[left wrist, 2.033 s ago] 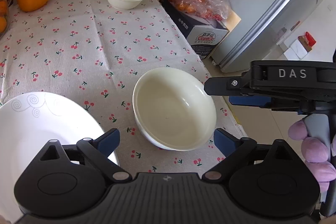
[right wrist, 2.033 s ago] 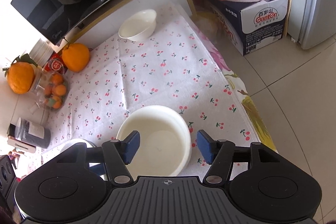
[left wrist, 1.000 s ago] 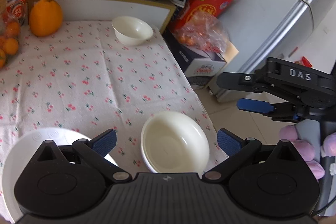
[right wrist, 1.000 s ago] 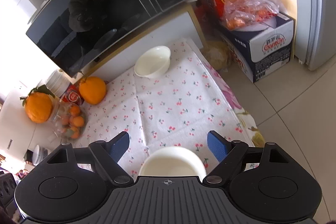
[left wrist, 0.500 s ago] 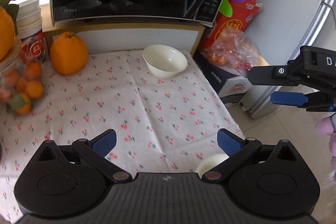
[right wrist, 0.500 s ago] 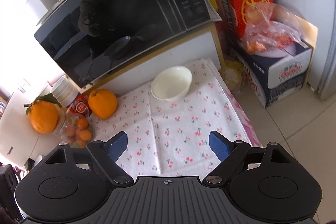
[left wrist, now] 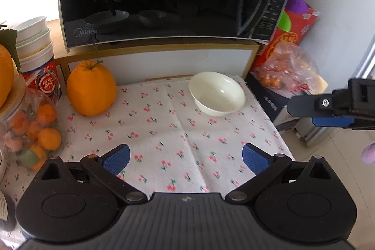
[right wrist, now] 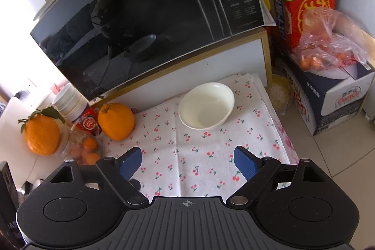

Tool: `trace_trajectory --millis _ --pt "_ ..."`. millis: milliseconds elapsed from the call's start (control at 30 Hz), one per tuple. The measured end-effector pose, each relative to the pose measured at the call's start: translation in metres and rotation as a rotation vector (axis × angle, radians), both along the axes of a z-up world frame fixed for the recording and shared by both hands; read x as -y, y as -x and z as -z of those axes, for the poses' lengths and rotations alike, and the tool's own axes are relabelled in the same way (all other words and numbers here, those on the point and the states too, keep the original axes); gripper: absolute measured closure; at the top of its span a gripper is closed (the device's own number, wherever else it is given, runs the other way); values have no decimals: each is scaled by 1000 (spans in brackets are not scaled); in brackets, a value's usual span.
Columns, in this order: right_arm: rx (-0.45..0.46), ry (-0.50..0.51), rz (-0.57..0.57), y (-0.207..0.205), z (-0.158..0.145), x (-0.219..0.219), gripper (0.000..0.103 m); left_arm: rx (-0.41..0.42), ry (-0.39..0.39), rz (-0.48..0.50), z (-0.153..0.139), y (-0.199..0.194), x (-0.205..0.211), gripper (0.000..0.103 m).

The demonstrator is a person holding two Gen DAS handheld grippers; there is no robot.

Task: Organize plates and bowls
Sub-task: 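Move both tools to the small cream bowl by the microwave, then close both tools on opposite sides of the small cream bowl rim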

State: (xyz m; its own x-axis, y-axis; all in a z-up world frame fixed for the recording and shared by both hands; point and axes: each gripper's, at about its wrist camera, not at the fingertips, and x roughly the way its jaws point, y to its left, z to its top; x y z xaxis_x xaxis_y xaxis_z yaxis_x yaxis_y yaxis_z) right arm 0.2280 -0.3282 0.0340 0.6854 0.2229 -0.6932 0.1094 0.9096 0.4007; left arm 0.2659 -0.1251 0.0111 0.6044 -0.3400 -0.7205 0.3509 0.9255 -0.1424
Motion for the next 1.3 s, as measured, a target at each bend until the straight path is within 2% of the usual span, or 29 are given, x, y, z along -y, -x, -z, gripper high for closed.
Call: trace_trajectory --millis 200,267,367,533,733,1000,1133,1200,1300 --pt "35 -26 -31 -19 13 10 14 20 -11 -24 12 -20 -1 0" --pt "38 -43 -51 -27 20 15 10 27 -36 -17 17 -28 1 0" --pt "39 -38 -54 -39 27 21 10 45 -68 4 27 -38 5 0" --pt "34 -63 -35 -58 47 38 10 62 -69 34 45 -56 16 0" --pt "0 -157 27 -80 82 65 10 104 -78 134 62 -70 38 0" --pt "36 -276 43 -103 115 83 10 145 -130 257 94 -84 64 0" --pt "48 -276 31 -111 127 82 10 186 -171 291 104 -86 74 0" --pt "62 -252 15 -114 130 77 11 219 -157 302 106 -86 76 0" --pt "82 -237 12 -118 134 75 11 226 -132 311 110 -90 78 0"
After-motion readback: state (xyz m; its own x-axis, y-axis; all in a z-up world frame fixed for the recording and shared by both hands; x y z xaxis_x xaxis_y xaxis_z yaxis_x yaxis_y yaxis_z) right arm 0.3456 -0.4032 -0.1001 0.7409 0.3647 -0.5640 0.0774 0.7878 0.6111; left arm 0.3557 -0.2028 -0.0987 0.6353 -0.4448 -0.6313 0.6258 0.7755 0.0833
